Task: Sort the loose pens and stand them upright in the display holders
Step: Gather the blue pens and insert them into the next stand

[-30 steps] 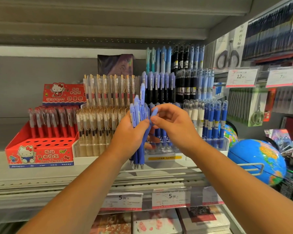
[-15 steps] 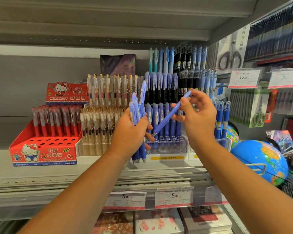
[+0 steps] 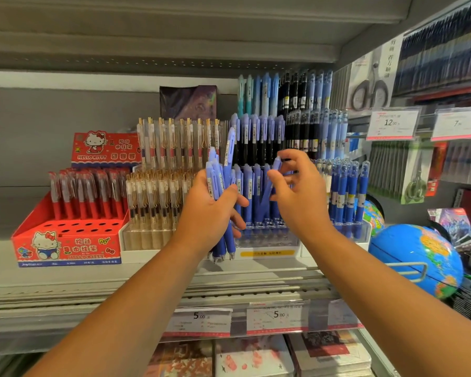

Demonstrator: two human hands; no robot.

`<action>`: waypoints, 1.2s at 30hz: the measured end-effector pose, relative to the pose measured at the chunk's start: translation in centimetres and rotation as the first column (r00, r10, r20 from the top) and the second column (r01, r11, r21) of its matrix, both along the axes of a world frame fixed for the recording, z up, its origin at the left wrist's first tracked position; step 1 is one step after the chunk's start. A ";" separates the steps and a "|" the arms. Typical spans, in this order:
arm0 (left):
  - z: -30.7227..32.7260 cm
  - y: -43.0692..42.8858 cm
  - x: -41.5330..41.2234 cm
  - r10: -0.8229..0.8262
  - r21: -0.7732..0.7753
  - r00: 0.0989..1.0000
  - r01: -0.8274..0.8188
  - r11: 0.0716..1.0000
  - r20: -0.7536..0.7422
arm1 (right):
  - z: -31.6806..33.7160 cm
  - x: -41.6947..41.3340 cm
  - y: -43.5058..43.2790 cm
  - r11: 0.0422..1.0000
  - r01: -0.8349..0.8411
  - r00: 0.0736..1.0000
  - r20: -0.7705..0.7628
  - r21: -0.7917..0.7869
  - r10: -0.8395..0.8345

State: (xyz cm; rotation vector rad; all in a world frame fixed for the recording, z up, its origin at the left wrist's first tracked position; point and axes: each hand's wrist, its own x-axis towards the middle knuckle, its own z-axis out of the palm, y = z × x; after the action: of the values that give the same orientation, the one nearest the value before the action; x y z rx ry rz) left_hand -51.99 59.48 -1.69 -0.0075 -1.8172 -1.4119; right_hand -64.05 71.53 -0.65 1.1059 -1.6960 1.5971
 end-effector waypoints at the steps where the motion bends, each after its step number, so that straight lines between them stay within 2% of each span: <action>1: 0.0 0.0 0.0 -0.005 0.002 1.000 0.005 1.000 0.001 | 0.0 -0.1 -0.1 0.999 -0.005 1.000 0.016 0.037 0.005; 4: 0.0 0.0 0.1 -0.025 0.017 1.000 0.026 1.000 -0.007 | -0.2 -0.4 -0.3 0.991 -0.050 0.998 0.051 0.125 0.044; 10: 0.0 0.3 0.1 -0.059 0.061 0.998 0.058 0.996 0.002 | -0.1 -0.8 -0.4 0.987 -0.045 0.996 0.089 0.157 0.031; 16: -0.1 0.3 0.1 -0.045 0.032 0.999 0.045 0.998 -0.007 | -0.2 0.0 -0.5 0.962 -0.005 1.000 -0.008 0.273 0.007; 22: -0.1 0.3 0.2 -0.047 0.017 0.999 0.047 0.999 -0.001 | -0.4 0.2 -0.2 0.959 0.076 0.997 -0.014 0.272 -0.075; 25: -0.1 0.3 0.2 -0.052 0.010 0.999 0.052 0.999 -0.008 | -0.5 0.5 0.0 0.975 0.117 0.993 0.003 0.186 -0.120; 26: 0.0 0.3 0.3 -0.054 0.007 0.998 0.054 0.999 -0.015 | -0.4 0.8 0.2 0.987 0.088 0.996 0.013 0.136 -0.091; 28: 0.0 0.3 0.3 -0.055 0.002 0.998 0.056 0.998 -0.026 | -0.3 1.5 0.4 0.993 -0.096 0.994 0.060 0.073 0.092; 31: 0.0 0.4 0.5 -0.058 -0.022 0.998 0.057 0.998 -0.026 | -0.4 2.3 0.4 0.913 -0.395 0.908 0.194 0.103 0.371; 36: 0.0 0.6 0.7 -0.123 -0.055 0.992 0.122 0.991 -0.004 | -0.3 2.6 0.5 0.874 -0.473 0.869 0.226 0.114 0.440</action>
State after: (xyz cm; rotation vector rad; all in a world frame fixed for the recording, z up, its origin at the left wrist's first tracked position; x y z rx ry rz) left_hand -51.32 60.09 -1.69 -0.1550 -1.8762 -1.4436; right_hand -61.48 72.06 -0.91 1.5775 -1.8096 1.9296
